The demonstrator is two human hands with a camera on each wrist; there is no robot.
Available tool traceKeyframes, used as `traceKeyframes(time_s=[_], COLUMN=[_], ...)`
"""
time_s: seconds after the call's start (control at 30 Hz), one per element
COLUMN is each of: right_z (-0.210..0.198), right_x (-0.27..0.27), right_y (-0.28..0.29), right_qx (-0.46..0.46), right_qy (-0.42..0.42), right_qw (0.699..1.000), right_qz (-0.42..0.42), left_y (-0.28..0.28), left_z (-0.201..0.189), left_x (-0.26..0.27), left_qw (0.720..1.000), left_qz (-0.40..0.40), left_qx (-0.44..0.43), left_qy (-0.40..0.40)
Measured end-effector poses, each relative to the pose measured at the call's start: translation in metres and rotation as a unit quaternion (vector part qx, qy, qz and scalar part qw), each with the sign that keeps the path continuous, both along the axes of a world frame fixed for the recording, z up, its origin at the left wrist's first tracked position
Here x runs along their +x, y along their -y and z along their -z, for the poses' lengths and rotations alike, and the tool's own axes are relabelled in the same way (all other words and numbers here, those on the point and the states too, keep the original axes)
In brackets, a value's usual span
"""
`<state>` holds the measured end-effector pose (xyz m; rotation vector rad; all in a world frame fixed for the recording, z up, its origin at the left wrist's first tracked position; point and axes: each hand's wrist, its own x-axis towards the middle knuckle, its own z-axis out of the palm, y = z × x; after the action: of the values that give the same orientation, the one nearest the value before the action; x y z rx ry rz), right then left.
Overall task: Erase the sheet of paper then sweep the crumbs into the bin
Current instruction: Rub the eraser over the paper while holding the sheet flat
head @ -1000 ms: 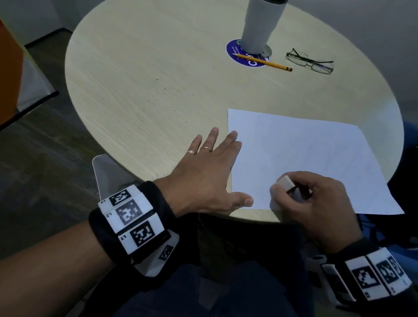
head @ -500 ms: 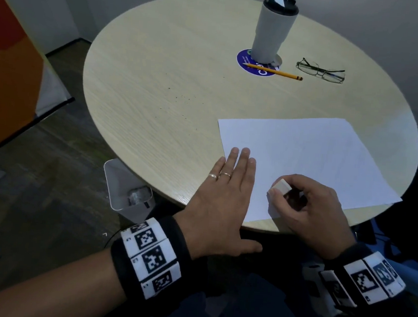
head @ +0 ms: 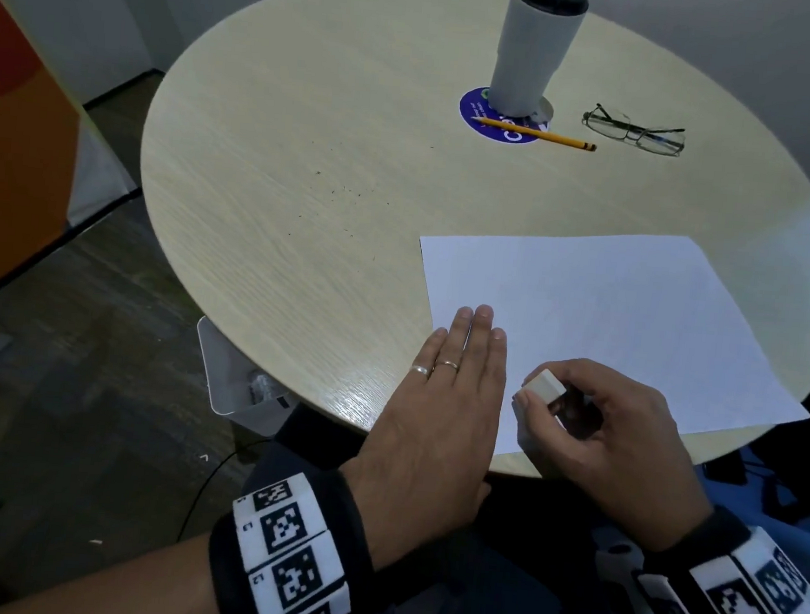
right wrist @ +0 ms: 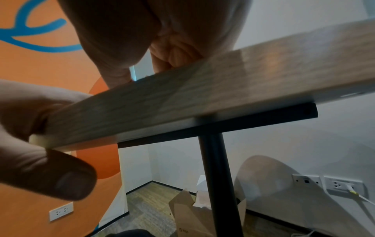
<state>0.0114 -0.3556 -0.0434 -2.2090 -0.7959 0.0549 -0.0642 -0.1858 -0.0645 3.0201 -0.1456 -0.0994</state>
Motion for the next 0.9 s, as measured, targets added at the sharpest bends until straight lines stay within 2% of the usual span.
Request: traceKeyframes(time_s=[0.13,0.27,0.37,0.43,0.6,0.7,0.77,0.9], right_z=[-0.003,-0.005,-0.009,-0.012,-0.007,-0.009,-0.015,-0.019], right_x=[-0.007,-0.015,0.004,0.006,-0.020,-0.001,0.005,-0.020], right_y=[0.000,-0.003,0.017,0.023,-0.004,0.016,0.023,-0.002], right_qx=[0.019,-0.013,-0.014,-0.018,-0.035,-0.025,-0.030,-0.040], right_qy=[-0.015,-0.009,-0.027,-0.007,0.014,-0.038,-0.028,0.000], right_qw=[0.999,1.000,0.999,0.998,0.999,0.998,0.998,0.999], right_qz=[0.036,-0.016,0.039,0.065,-0.024,0.031,0.056,-0.009], left_y=[0.000,0.001,0.004,0.004,0.002,0.003,0.003,0.001], left_z=[-0.001,-0.002,-0.008,-0.012,-0.008,-0.009,-0.010,-0.004], left_x=[0.002,0.005,0.005,0.004,0.003,0.003,0.003,0.002], left_qw=[1.000,0.999,0.998,0.997,0.998,0.998,0.998,0.999], left_qz=[0.005,-0.001,0.008,0.008,0.005,0.015,0.011,0.003], left_qx=[0.016,0.020,0.024,0.024,0.020,0.026,0.019,0.015], left_qy=[-0.020,-0.030,-0.065,-0.067,-0.058,-0.062,-0.054,-0.039])
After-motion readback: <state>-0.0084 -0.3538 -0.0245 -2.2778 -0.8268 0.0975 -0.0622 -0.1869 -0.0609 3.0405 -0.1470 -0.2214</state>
